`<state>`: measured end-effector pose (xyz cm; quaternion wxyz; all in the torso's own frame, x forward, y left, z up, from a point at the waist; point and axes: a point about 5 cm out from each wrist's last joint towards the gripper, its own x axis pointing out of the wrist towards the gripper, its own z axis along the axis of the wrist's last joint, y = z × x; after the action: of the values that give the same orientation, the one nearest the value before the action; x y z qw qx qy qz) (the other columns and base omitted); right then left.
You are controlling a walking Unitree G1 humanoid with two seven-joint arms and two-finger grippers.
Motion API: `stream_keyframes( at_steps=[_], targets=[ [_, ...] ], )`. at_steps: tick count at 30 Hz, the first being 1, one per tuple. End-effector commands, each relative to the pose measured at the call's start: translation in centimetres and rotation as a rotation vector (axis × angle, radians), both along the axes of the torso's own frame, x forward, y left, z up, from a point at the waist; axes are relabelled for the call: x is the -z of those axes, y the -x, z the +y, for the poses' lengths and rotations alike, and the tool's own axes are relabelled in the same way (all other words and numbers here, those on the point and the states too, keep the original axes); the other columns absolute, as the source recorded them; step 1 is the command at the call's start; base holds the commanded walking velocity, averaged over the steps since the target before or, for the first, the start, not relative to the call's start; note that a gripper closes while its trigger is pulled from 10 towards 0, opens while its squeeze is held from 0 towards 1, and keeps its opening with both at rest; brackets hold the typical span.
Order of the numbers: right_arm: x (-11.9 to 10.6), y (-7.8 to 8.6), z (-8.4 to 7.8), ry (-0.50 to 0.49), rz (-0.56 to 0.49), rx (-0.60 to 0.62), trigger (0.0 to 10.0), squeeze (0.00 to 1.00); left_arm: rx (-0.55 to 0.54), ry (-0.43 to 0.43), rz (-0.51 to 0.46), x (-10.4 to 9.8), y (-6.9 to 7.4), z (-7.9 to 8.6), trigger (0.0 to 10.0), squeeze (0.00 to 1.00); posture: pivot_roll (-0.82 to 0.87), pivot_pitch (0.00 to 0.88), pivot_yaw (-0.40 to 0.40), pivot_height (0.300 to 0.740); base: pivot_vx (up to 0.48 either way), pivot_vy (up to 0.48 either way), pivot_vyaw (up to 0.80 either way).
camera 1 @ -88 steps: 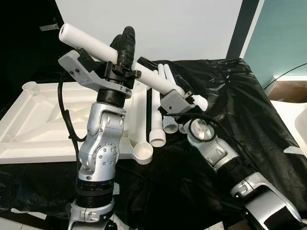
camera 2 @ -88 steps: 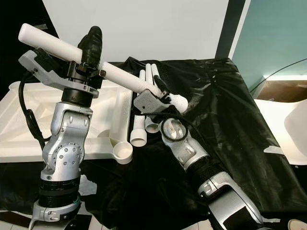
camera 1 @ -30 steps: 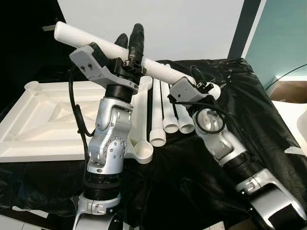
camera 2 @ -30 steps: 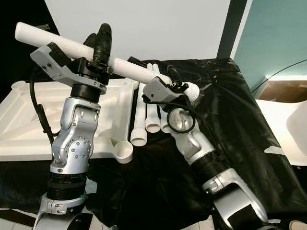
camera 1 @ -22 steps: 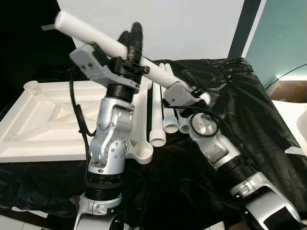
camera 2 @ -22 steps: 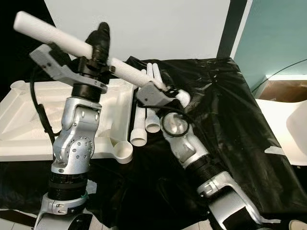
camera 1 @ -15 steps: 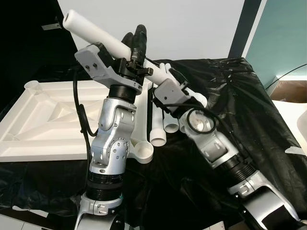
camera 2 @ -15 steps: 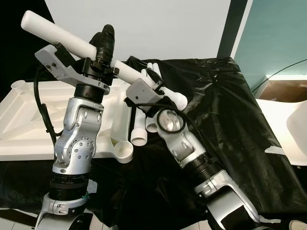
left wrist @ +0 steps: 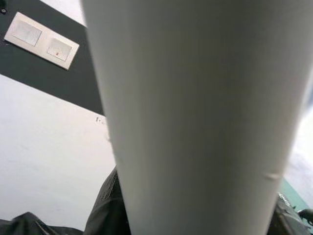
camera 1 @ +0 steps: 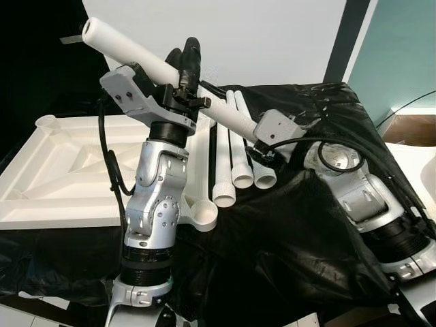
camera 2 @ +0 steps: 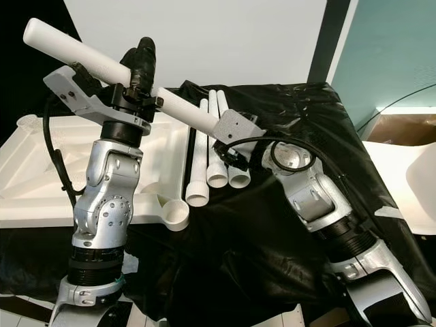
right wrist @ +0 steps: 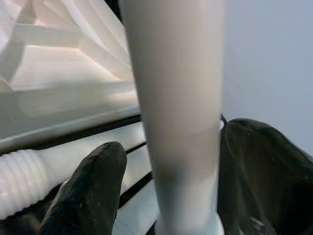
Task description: Building children table
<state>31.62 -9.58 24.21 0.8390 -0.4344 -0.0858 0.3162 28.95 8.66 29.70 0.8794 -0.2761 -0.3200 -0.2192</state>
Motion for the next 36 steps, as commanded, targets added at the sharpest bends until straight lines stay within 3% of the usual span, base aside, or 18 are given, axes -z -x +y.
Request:
stream_keyframes(
  at_steps=[1,14,15,17,18,28,29,30,33,34,35,36],
  targets=[
    [0.2,0.1,-0.3,-0.01,0.028,0.008,10.0,0.0,-0.006,-0.007,-0.013,-0.1,-0.1,0.0,0.0,0.0,0.0,0.0,0.059,0.74,0.0,0.0,0.0],
    [2.5,-1.9,0.9,0.06,0.046,0.016,10.0,0.0,0.022,-0.022,-0.025,-0.3,0.0,-0.6,0.0,0.0,0.01,0.0,0.058,0.74,0.0,0.0,0.0],
    [2.6,-2.1,1.1,0.059,0.046,0.01,6.5,0.0,0.02,-0.026,-0.025,-0.2,0.1,-0.6,0.0,0.0,0.01,0.0,0.058,0.74,0.0,0.0,0.0],
    [2.5,-2.2,1.3,0.057,0.047,0.003,6.5,0.0,0.017,-0.031,-0.024,-0.2,0.1,-0.6,0.0,0.0,0.01,0.0,0.058,0.74,0.0,0.0,0.0],
    [2.5,-2.2,1.5,0.053,0.05,-0.004,0.0,0.0,0.015,-0.031,-0.025,-0.2,0.1,-0.5,0.0,0.0,0.03,0.0,0.052,0.74,0.0,0.0,0.0],
    [2.7,-2.6,1.2,0.013,0.067,0.003,0.0,0.0,0.03,-0.022,-0.035,-0.3,0.3,-0.5,0.0,0.0,0.04,0.0,0.057,0.74,0.0,0.0,0.0],
    [2.6,-2.7,1.1,-0.001,0.067,0.012,0.0,0.0,0.048,-0.013,-0.044,-0.3,0.4,-0.5,0.0,0.55,0.04,0.0,0.057,0.74,0.0,0.0,0.0],
    [2.5,-2.8,1.0,-0.011,0.066,0.021,0.0,0.0,0.072,0.0,-0.055,-0.5,0.6,-0.5,0.0,1.0,0.04,0.0,0.057,0.74,0.0,0.0,0.0],
    [2.4,-3.0,1.0,-0.03,0.063,0.033,0.0,0.0,0.101,0.009,-0.09,-0.8,1.0,-0.6,0.0,1.0,0.03,0.0,0.066,0.74,0.0,0.0,0.0],
    [2.4,-3.0,1.0,-0.035,0.062,0.036,0.0,0.0,0.105,0.006,-0.098,-1.0,1.1,-0.6,1.5,1.0,0.02,0.0,0.069,0.74,0.0,0.0,0.0],
    [2.4,-3.0,1.0,-0.042,0.061,0.042,0.0,0.0,0.118,0.0,-0.102,-1.1,1.2,-0.8,10.0,0.63,0.02,0.0,0.069,0.74,0.0,0.0,0.0],
    [2.4,-3.0,1.0,-0.042,0.061,0.042,0.0,0.0,0.118,0.0,-0.102,-1.1,1.2,-0.8,10.0,0.63,0.02,0.0,0.069,0.74,0.0,0.0,0.0]
  ],
)
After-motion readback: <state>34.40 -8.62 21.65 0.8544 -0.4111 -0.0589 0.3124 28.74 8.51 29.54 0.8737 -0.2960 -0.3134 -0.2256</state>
